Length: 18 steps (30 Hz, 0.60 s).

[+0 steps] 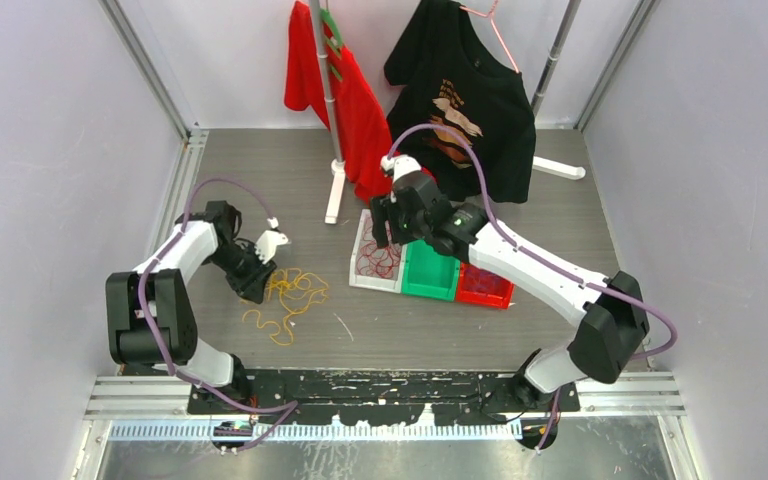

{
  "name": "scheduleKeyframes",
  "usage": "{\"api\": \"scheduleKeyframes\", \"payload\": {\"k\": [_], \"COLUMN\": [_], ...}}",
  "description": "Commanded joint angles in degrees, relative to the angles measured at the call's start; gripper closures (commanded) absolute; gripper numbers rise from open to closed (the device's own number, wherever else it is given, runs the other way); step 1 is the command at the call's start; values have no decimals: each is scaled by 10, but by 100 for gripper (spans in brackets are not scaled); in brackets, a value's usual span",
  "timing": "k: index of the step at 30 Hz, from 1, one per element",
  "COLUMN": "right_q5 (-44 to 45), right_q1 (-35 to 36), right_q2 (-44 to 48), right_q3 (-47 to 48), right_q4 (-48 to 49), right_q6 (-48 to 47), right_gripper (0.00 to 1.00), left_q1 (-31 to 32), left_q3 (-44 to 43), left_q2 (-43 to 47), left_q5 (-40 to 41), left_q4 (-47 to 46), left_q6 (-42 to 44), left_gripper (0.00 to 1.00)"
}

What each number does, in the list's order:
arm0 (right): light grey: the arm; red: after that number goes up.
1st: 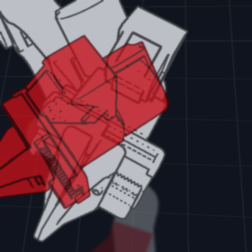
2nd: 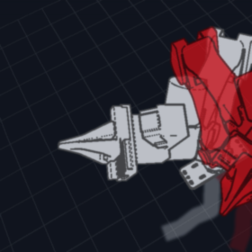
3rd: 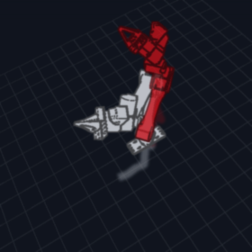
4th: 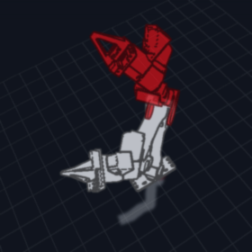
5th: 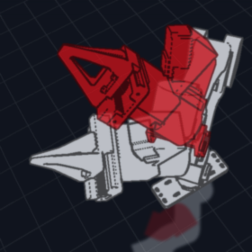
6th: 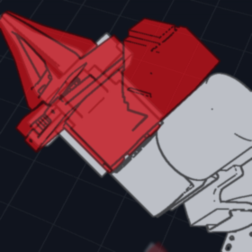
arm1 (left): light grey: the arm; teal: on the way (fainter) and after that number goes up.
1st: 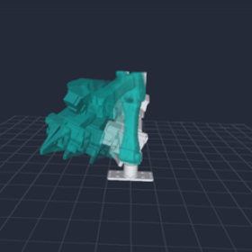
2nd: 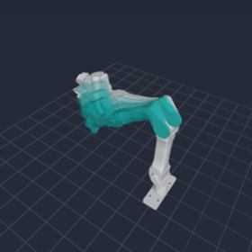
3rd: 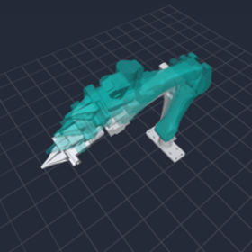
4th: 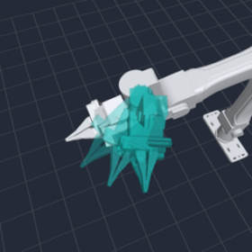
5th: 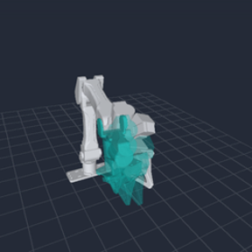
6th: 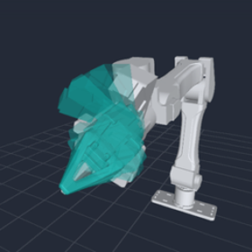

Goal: Untangle the cables
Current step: Untie the cable.

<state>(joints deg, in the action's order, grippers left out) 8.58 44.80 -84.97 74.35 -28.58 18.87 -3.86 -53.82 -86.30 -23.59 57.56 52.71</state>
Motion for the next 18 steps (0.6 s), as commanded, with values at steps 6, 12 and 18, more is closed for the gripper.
{"api": "scheduleKeyframes", "payload": {"k": [6,12,18], "right_q5": [-11,-107,-156], "right_q1": [53,-32,74], "right_q2": [96,69,-3], "right_q3": [-126,-144,-124], "right_q4": [288,346,337], "right_q6": [-103,41,-139], "right_gripper": [0,0,14], "left_q1": [-1,-3,-3], "left_q3": [24,-18,-79], "left_q2": [-3,59,102], "left_q5": [3,-22,-46], "left_q4": [-108,-45,32], "left_q6": [-27,-36,-37], "left_gripper": [95,100,100]}}
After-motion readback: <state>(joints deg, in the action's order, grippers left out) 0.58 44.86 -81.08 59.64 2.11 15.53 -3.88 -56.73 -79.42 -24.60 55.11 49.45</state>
